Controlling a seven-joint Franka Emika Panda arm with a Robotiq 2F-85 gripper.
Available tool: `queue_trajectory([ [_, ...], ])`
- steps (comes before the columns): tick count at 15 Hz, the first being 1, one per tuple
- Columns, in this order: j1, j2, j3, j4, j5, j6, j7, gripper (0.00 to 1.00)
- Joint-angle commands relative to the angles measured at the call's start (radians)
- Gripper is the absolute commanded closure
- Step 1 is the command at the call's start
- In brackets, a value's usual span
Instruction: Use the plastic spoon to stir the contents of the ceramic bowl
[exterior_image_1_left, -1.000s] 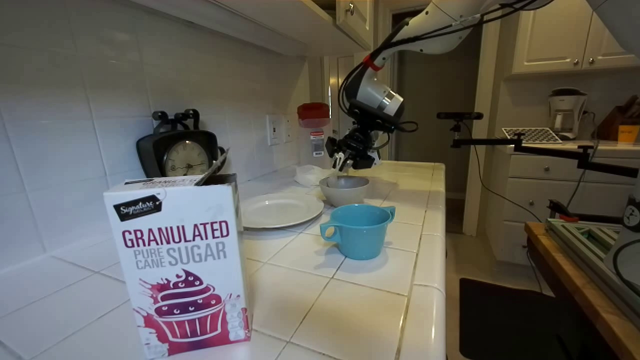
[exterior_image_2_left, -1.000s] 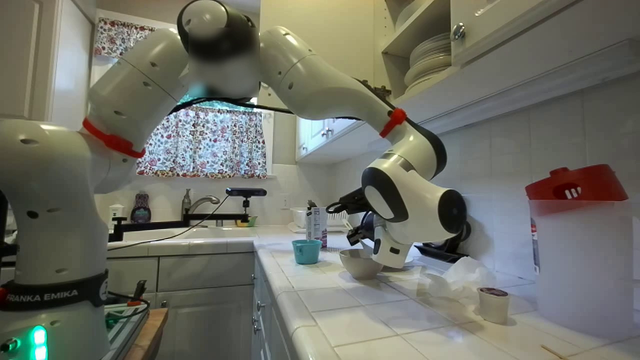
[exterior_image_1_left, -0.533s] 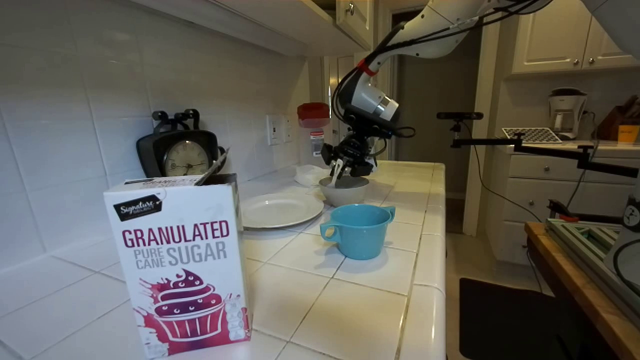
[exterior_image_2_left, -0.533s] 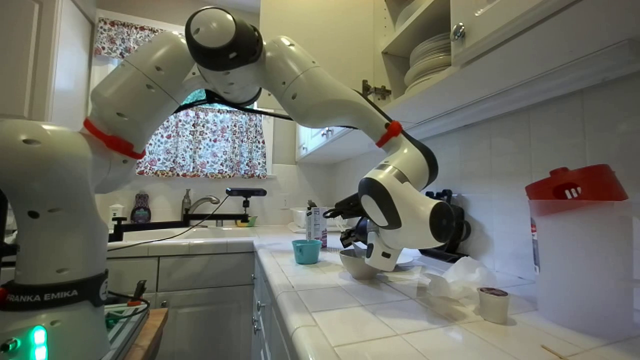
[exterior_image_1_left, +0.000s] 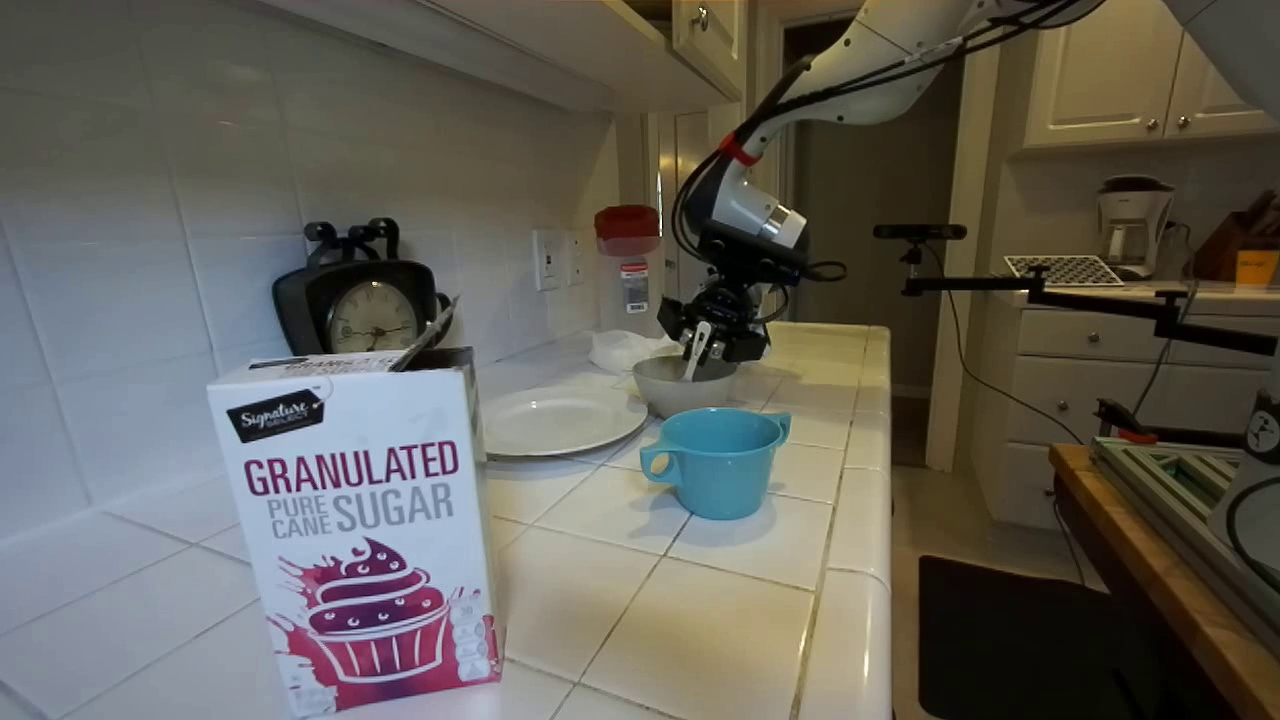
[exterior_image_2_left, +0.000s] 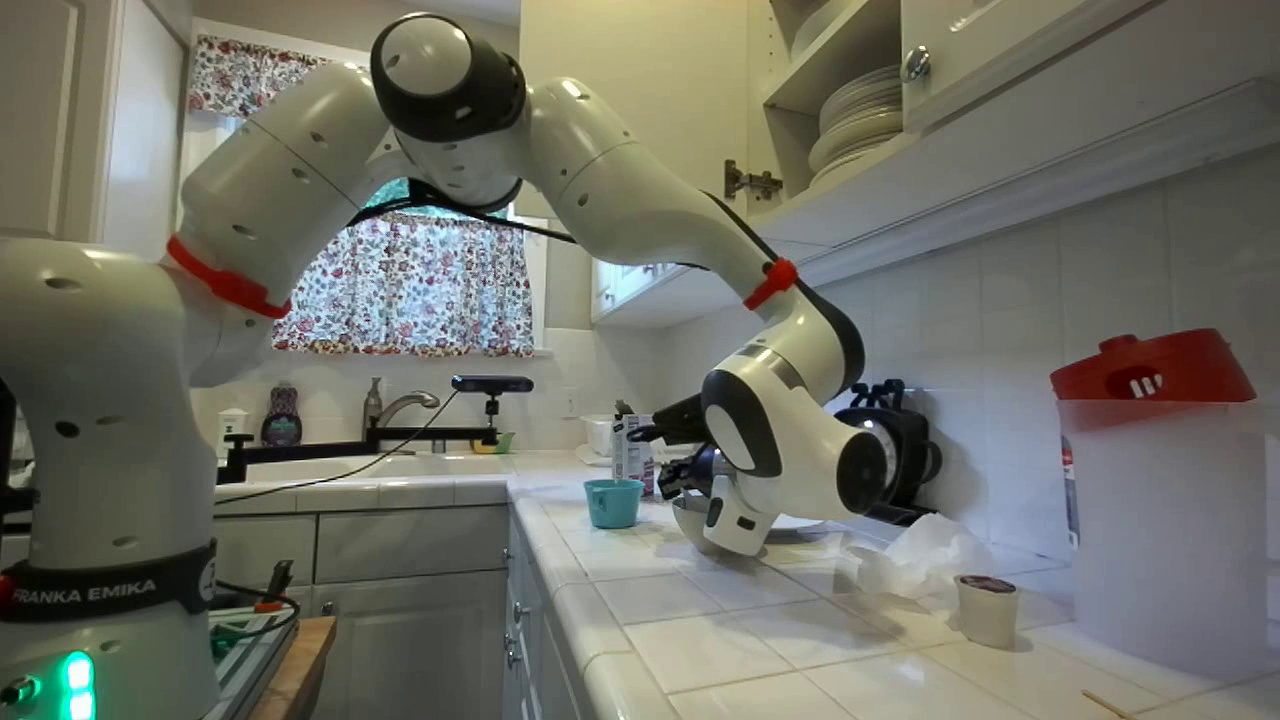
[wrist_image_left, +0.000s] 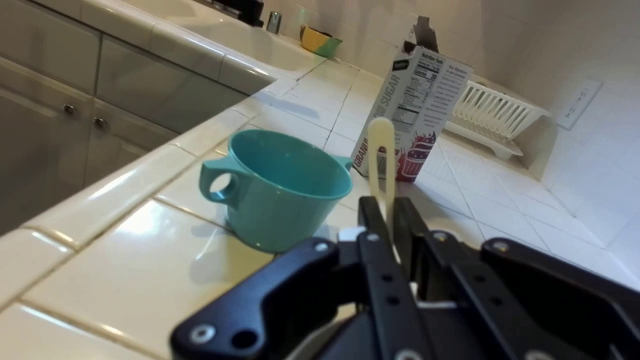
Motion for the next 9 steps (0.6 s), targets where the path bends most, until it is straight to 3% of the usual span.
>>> queue_trajectory([
  [1, 0.004, -0.034, -0.008, -0.068, 0.011, -0.017, -0.022, 0.97],
  [9, -0.013, -0.051, -0.057, -0.105, 0.002, -0.022, -0.019, 0.97],
])
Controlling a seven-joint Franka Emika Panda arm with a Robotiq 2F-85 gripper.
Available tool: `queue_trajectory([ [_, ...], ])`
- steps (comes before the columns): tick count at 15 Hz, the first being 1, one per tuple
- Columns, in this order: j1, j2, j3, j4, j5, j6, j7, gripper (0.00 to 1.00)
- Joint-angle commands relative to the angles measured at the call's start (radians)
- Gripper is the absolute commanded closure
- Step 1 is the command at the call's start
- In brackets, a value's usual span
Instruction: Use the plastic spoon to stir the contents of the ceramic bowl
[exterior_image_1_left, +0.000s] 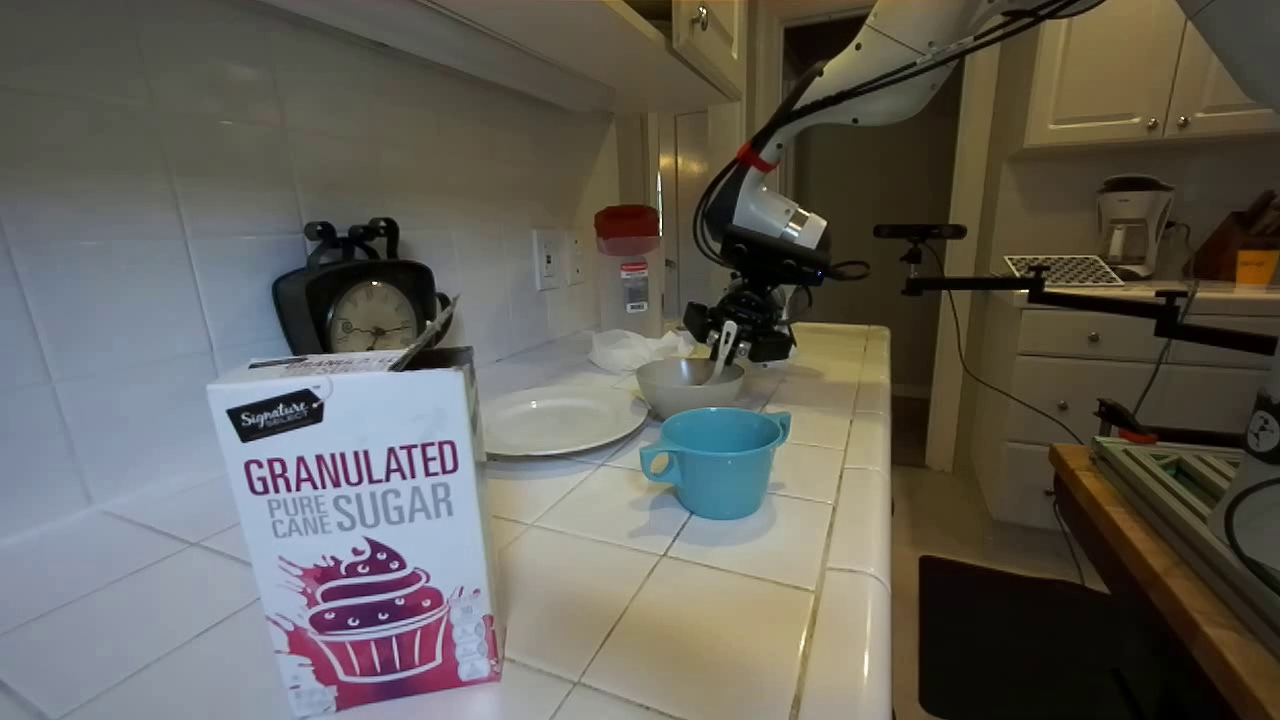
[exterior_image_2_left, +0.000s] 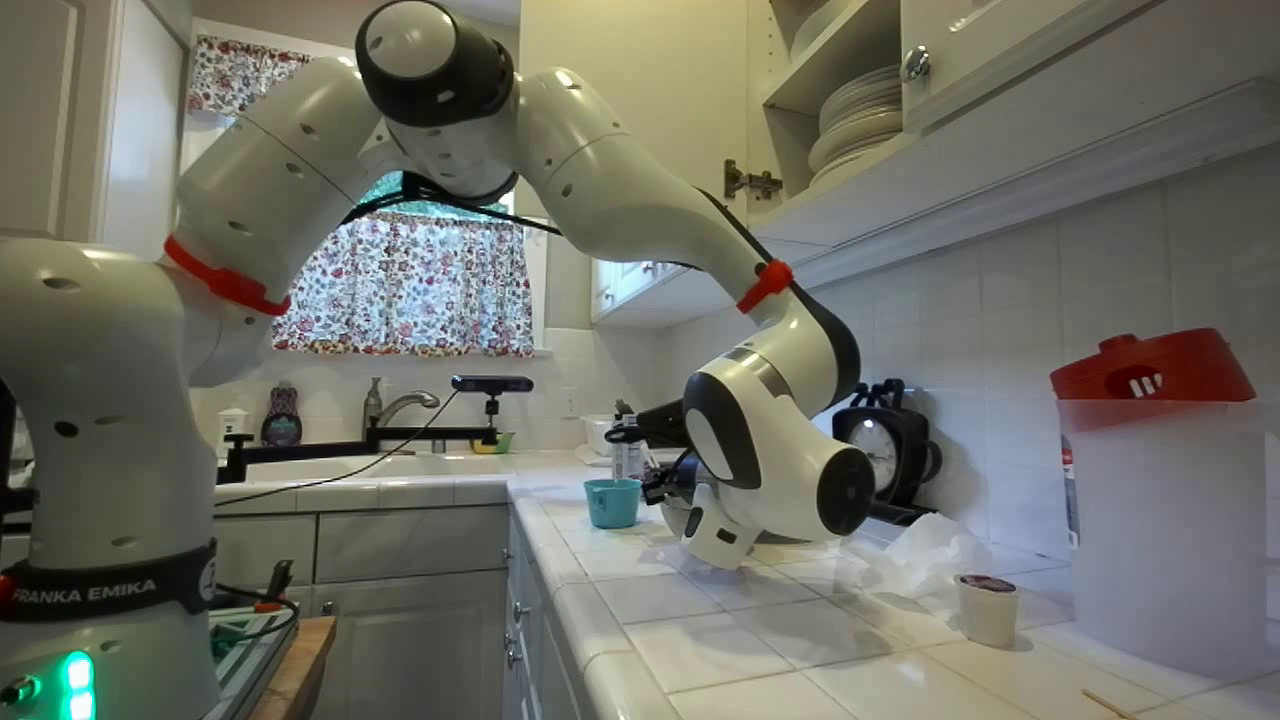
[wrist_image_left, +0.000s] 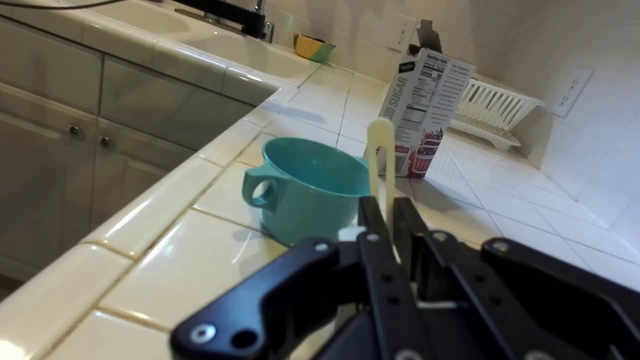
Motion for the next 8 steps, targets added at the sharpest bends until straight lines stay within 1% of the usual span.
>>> queue_trajectory([
  [1, -0.01, -0.017, -0.018, -0.017, 0.003, 0.005, -0.014, 0.97],
  [8, -0.019, 0.017, -0.03, 0.051, -0.003, 0.02, -0.002, 0.97],
])
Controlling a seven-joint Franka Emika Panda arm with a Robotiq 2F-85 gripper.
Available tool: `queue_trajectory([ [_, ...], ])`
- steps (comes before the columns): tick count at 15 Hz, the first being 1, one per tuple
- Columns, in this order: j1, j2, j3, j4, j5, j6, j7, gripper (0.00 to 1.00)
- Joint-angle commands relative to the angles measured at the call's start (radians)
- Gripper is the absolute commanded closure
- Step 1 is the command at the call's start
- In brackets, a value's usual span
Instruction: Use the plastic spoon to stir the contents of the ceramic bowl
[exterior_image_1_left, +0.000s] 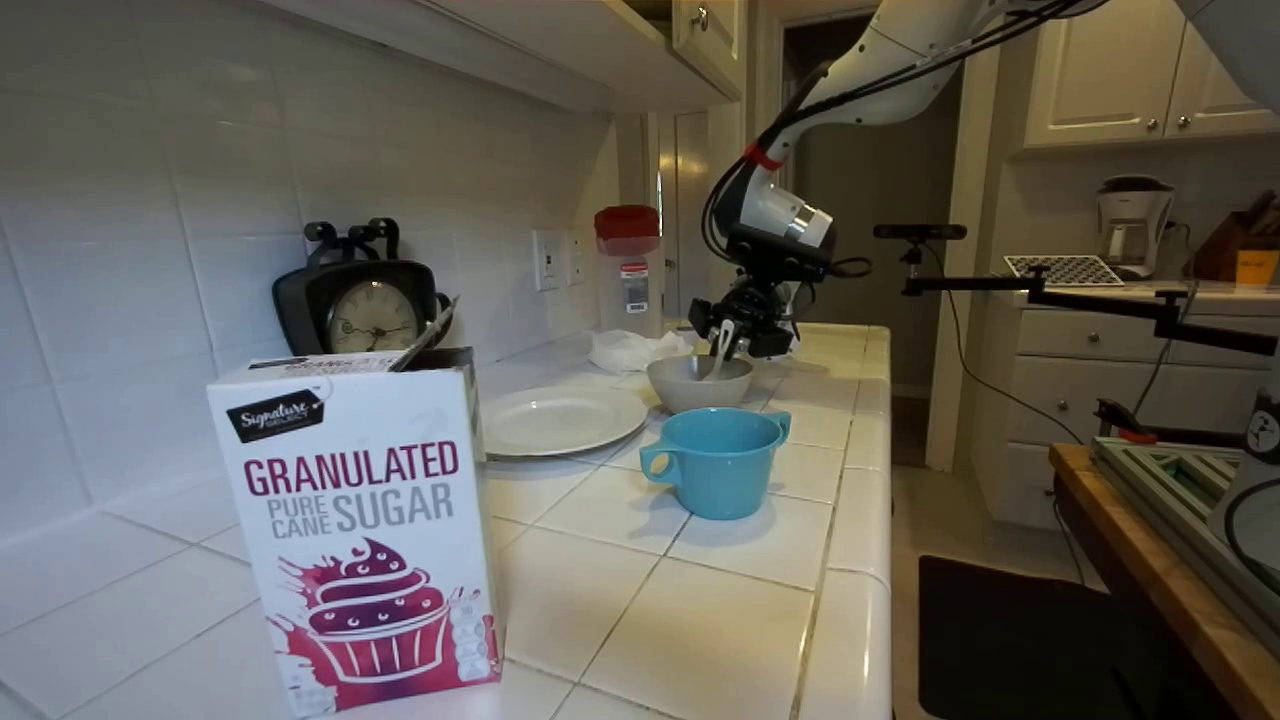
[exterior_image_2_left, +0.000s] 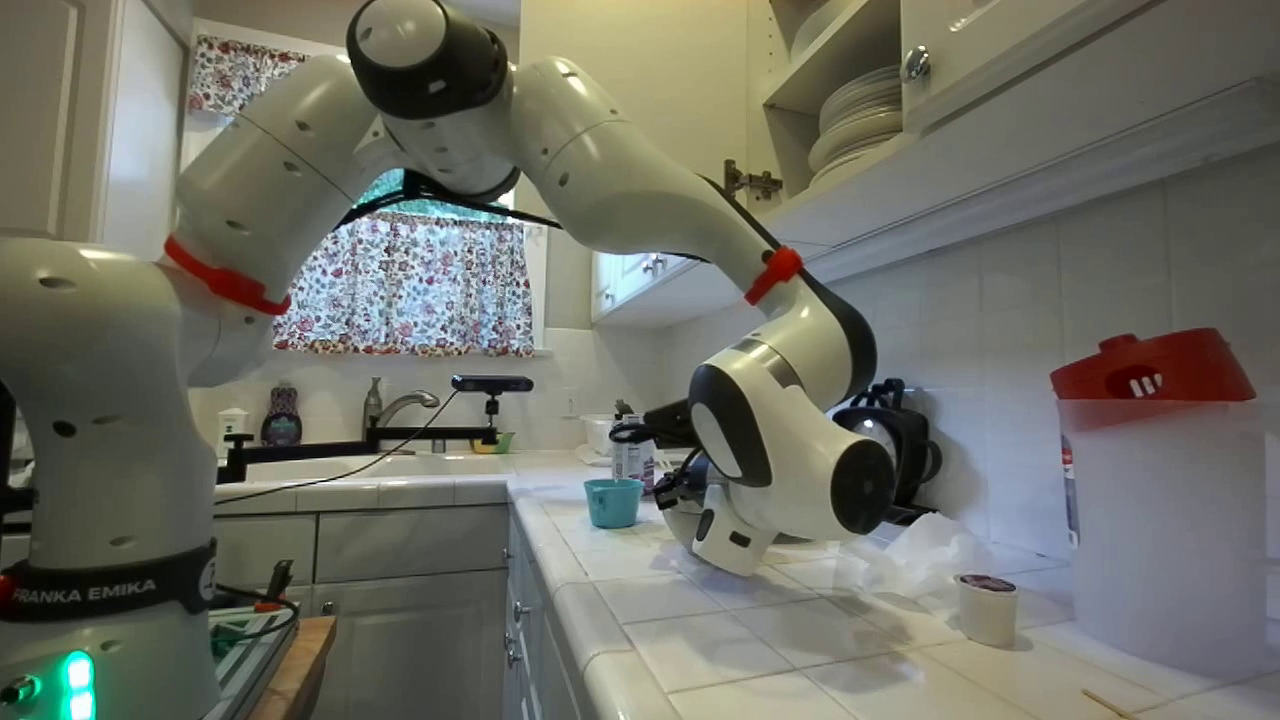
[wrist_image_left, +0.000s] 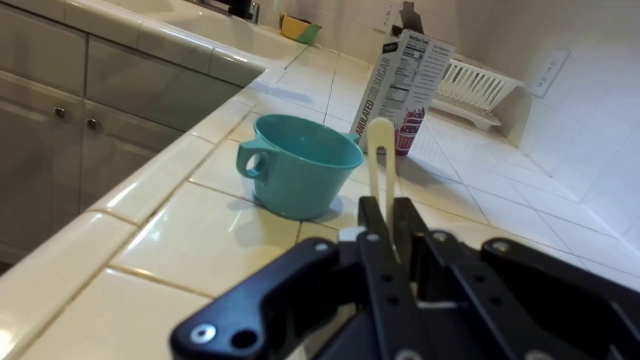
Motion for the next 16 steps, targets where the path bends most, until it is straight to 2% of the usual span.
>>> queue_trajectory([
  [1, -0.003, 0.023, 0.003, 0.052, -0.002, 0.013, -0.001, 0.97],
  [8, -0.004, 0.057, 0.023, 0.154, -0.002, 0.031, 0.009, 0.97],
  [16, 0.017, 0.076, 0.069, 0.144, 0.007, 0.022, -0.005, 0.97],
])
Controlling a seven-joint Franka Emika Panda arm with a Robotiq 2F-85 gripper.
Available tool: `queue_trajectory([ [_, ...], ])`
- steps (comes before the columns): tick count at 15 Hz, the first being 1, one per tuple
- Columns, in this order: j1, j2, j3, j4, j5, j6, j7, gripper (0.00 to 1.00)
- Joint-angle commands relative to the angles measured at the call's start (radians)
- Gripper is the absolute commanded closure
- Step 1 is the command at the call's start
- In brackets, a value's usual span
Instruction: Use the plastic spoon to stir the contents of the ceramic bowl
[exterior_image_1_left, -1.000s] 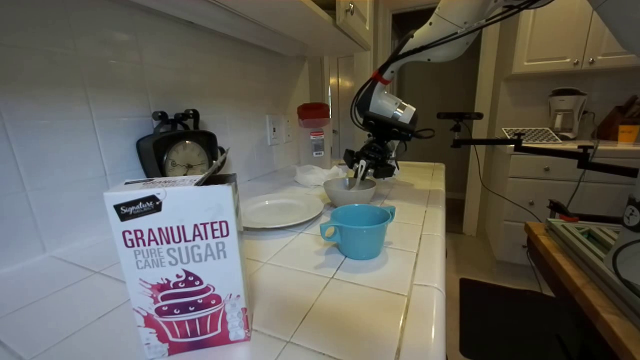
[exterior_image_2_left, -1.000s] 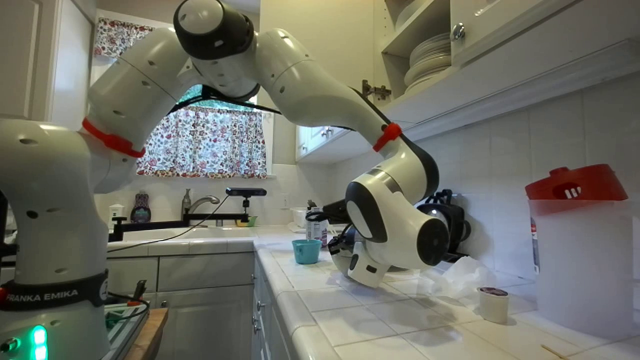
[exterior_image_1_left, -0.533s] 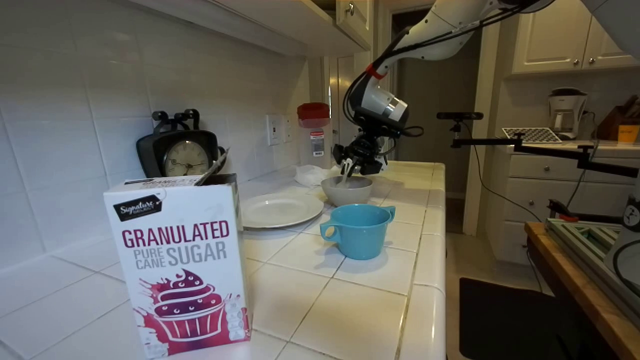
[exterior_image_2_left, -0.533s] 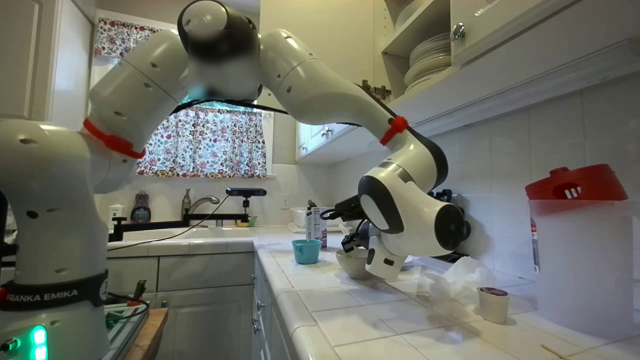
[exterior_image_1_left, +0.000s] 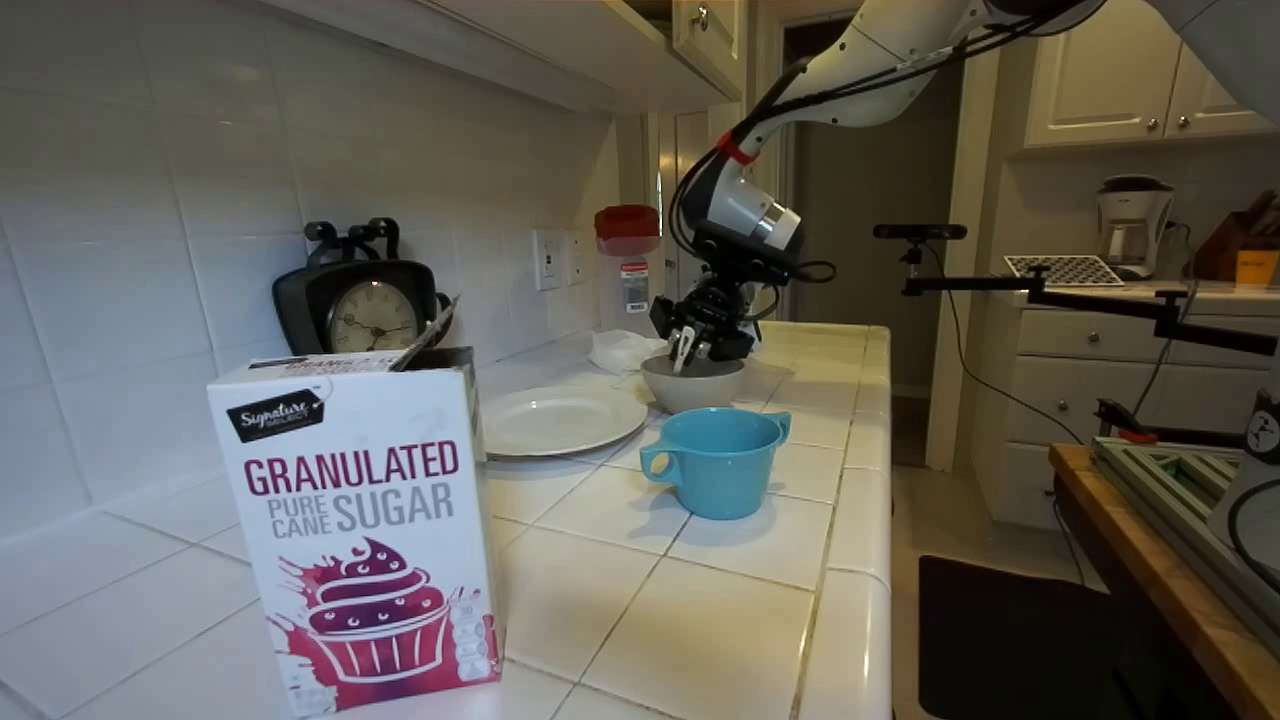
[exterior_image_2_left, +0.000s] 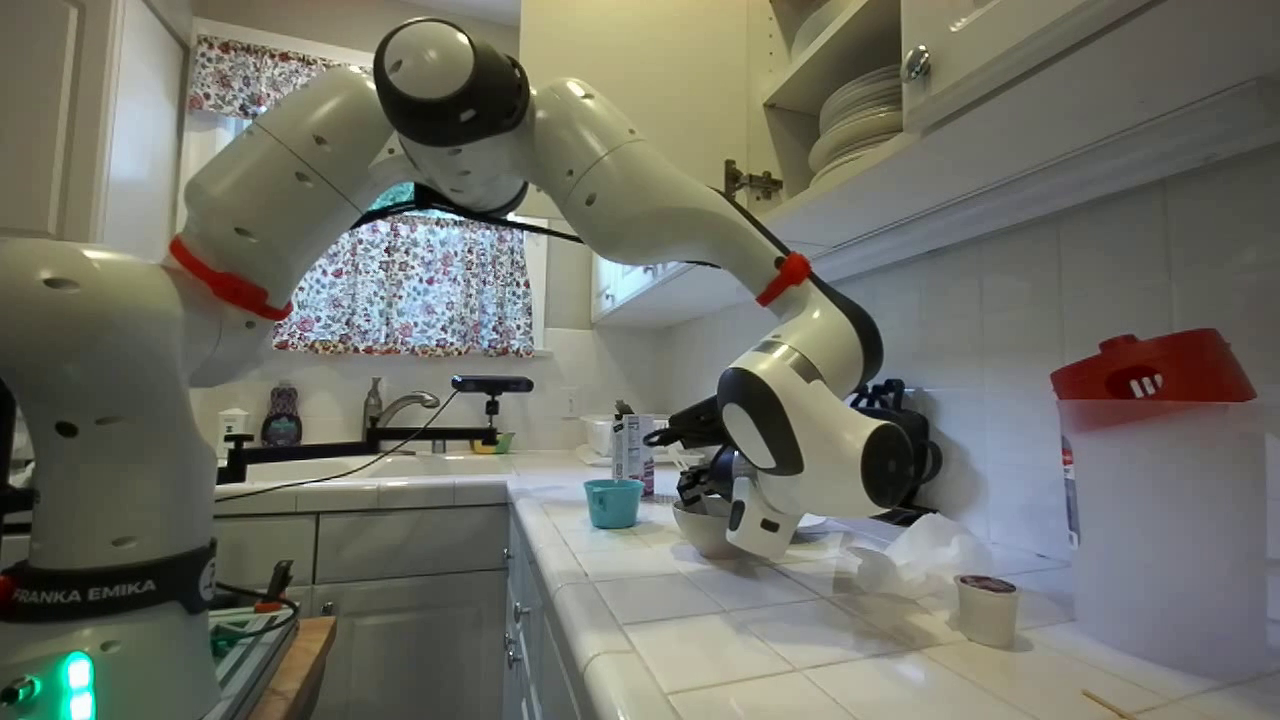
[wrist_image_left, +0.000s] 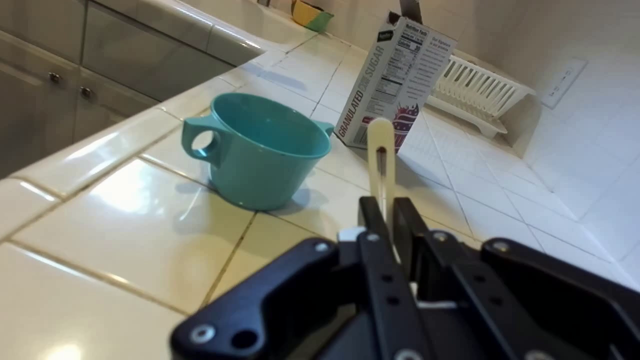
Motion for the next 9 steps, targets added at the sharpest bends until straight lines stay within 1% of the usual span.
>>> queue_trajectory([
  [1, 0.004, 0.015, 0.013, 0.003, 0.007, -0.019, -0.009, 0.97],
  [5, 0.009, -0.01, 0.017, -0.048, 0.007, -0.035, -0.024, 0.97],
  [9, 0.006, -0.028, 0.004, -0.089, 0.006, -0.053, -0.035, 0.97],
])
